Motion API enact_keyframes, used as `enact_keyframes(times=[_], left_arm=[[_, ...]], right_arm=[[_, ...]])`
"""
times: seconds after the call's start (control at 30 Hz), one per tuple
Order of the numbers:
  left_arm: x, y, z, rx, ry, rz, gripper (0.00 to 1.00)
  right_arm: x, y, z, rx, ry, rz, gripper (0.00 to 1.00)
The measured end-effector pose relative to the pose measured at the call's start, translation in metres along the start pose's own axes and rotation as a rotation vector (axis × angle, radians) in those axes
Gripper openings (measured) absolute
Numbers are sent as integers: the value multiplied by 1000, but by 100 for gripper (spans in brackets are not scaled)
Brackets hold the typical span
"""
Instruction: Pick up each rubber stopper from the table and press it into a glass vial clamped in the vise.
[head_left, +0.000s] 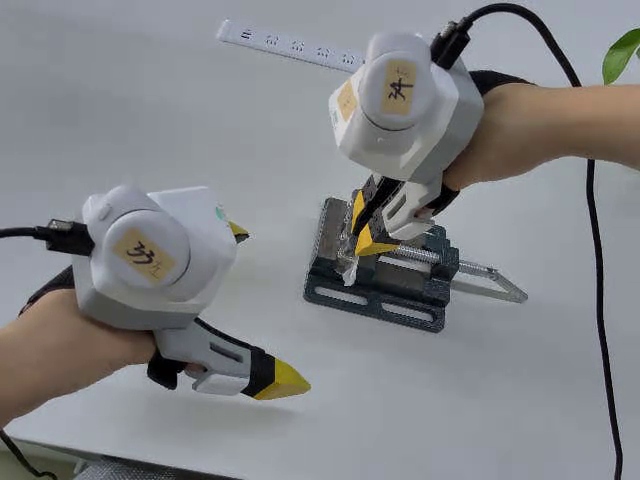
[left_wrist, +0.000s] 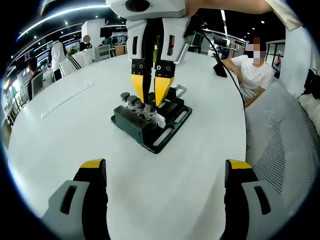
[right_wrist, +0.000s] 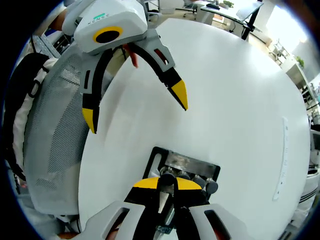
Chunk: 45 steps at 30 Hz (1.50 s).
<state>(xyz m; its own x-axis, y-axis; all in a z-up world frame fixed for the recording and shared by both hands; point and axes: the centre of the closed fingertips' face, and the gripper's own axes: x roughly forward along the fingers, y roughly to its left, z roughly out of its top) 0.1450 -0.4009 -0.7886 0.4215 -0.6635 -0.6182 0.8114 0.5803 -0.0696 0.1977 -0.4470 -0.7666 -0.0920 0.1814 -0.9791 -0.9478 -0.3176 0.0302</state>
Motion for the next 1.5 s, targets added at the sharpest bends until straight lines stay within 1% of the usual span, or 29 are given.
enact_keyframes(times=[0.23, 0.33, 0.53, 0.63, 0.77, 0.87, 0.9, 0.97, 1.03, 1.1, 1.37, 1.5], left_arm=[[0, 0, -2, -4, 2, 0, 98], [-1, 1, -2, -5, 1, 2, 98], [-2, 3, -2, -7, 0, 7, 98], [-2, 3, -3, -8, 0, 9, 98], [-2, 3, -2, -8, 0, 11, 97], [-2, 3, -2, -9, -1, 11, 97], [-2, 3, -2, -10, 0, 11, 97], [-2, 3, -2, -10, 0, 12, 97], [-2, 4, -3, -12, 0, 13, 97], [-3, 5, -3, -15, -2, 17, 97], [-3, 5, -5, -23, 3, 18, 96], [-4, 4, -5, -25, 4, 18, 96]], right_arm=[[1, 2, 1, -5, 52, 10, 5], [2, 1, 1, -18, 79, 12, 5], [2, 1, 1, -54, 141, 1, 4], [1, 3, 3, -58, 165, 0, 4], [1, 2, 2, -60, 195, 3, 4], [1, 2, 1, -54, 200, 1, 4], [1, 2, 1, -38, 197, 0, 4], [2, -1, 1, -24, 184, 3, 4], [2, -2, 1, 9, 166, 14, 4], [2, 1, 1, 35, 156, 19, 4], [4, -1, 2, 65, 161, 14, 4], [5, -3, 2, 97, 149, 6, 3]])
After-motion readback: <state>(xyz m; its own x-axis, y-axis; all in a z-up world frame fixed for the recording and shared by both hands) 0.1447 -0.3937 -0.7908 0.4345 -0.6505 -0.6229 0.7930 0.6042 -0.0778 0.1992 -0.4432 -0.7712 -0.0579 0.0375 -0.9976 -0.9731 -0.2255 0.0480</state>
